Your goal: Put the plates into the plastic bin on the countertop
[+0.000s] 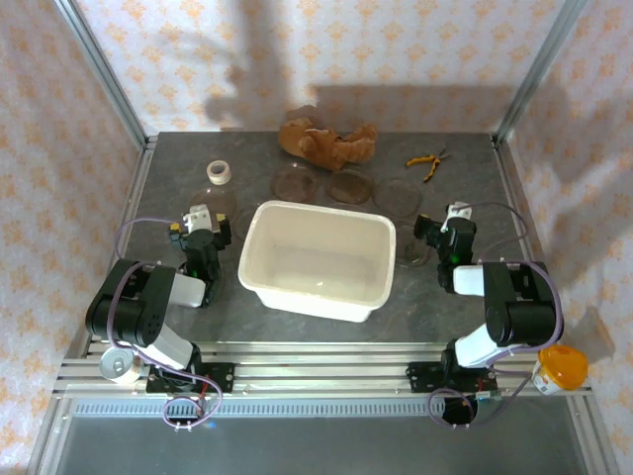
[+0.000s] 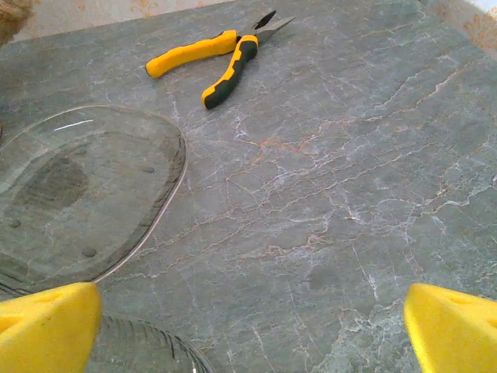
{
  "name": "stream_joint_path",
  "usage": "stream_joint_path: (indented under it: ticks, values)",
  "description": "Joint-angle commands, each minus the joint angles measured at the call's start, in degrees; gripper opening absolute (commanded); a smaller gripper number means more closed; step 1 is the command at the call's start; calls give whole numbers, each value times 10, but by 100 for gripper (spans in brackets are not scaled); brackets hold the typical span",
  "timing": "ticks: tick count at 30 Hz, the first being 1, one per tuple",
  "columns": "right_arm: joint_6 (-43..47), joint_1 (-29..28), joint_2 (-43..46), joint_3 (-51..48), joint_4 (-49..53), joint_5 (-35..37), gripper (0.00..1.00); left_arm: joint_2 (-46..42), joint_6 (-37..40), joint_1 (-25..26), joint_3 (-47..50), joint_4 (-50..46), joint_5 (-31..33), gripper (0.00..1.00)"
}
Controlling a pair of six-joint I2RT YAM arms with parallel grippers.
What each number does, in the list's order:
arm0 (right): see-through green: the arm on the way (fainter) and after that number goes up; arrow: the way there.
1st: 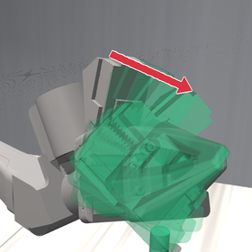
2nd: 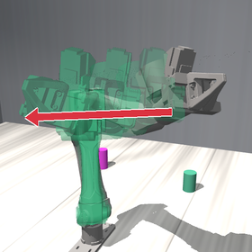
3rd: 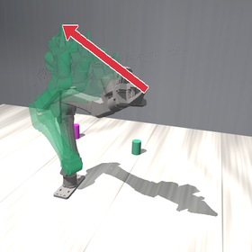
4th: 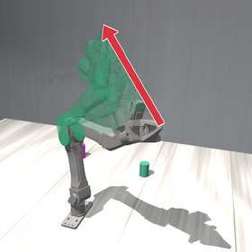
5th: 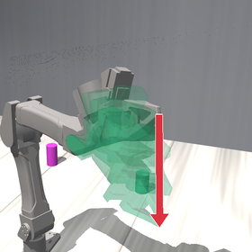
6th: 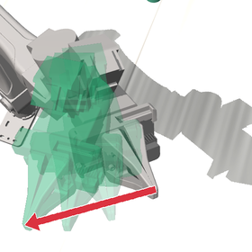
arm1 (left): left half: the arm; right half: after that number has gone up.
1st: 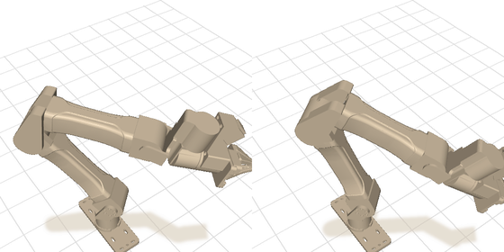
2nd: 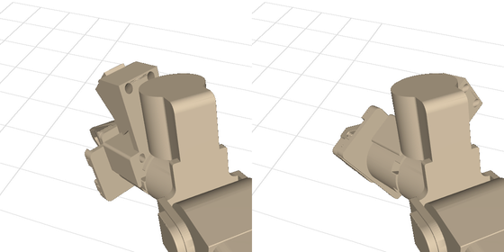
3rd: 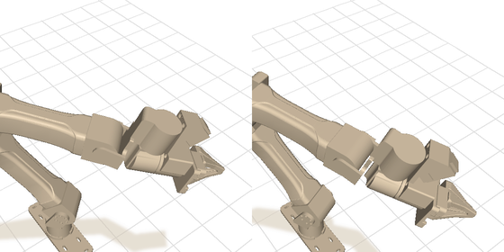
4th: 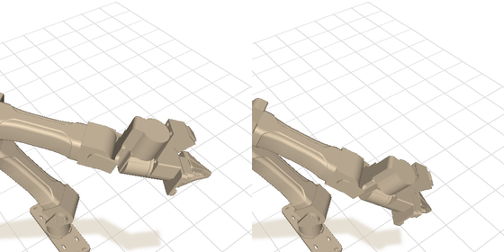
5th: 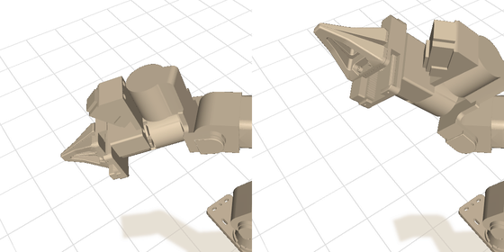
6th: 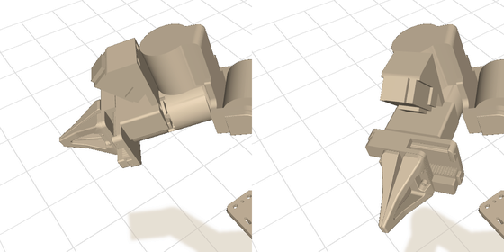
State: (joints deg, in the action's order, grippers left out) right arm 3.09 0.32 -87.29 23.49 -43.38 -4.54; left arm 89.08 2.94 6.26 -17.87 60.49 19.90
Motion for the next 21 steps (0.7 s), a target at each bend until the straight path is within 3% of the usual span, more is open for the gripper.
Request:
stream_joint_path:
  ticks: [1,17,21]
  values:
    - [0,-2,2,9,-4,1,99,-1,-1,-2,-9,1,5,100]
    - [-3,-1,3,8,-5,7,99,-1,-1,-2,-6,6,6,100]
    - [-4,-1,50,26,68,11,100,-29,6,-2,24,37,-13,100]
